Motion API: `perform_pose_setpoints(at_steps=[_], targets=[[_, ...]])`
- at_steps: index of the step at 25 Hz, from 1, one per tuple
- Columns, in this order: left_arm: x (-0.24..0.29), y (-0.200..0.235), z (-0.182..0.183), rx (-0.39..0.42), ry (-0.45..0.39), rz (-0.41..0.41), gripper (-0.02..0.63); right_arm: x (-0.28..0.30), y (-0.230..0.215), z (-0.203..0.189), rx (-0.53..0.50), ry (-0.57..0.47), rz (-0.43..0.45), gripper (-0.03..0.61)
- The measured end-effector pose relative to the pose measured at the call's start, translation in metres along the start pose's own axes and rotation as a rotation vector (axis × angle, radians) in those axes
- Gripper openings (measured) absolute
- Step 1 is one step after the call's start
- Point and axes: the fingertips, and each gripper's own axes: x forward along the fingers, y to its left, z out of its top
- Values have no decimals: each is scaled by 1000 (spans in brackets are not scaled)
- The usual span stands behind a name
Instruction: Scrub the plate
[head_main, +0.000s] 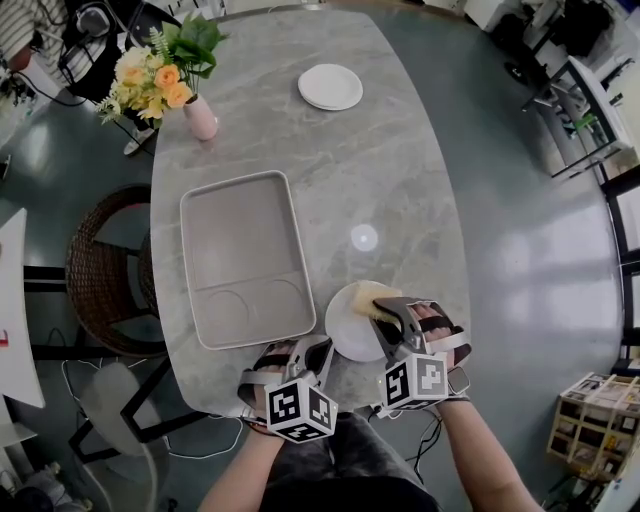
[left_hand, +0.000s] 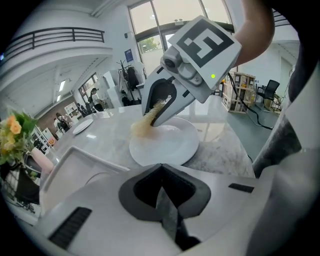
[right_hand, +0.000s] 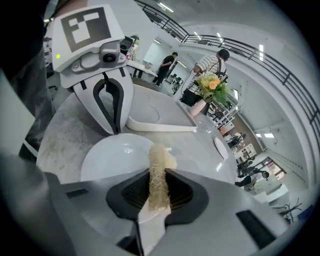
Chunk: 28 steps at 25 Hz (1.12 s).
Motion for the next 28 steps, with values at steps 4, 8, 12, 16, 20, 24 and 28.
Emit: perform_pose_setpoints(at_steps=[4,8,12,16,20,24,28], targets=[[0,0,0,0,-2,0,12,-9,5,-15,64,30,-4,80],[0,0,0,-3,-4,-1,12,-18,13,-24,126,35,8,80],[0,0,0,-9,-6,-1,12,-27,27,-24,168,38,50,80],[0,0,0,-15,-7,0,12,-33,47,-17,217,27,108,80],[1,0,1,-23,-10,-2,12,-37,63,-5,310,4,175,80],[1,1,1,-25,-12,-3,12,-39,73,16,485,-57,274,80],[1,1,1,-23,-13,-5,12,-36,72,30,673,-110,349,80]])
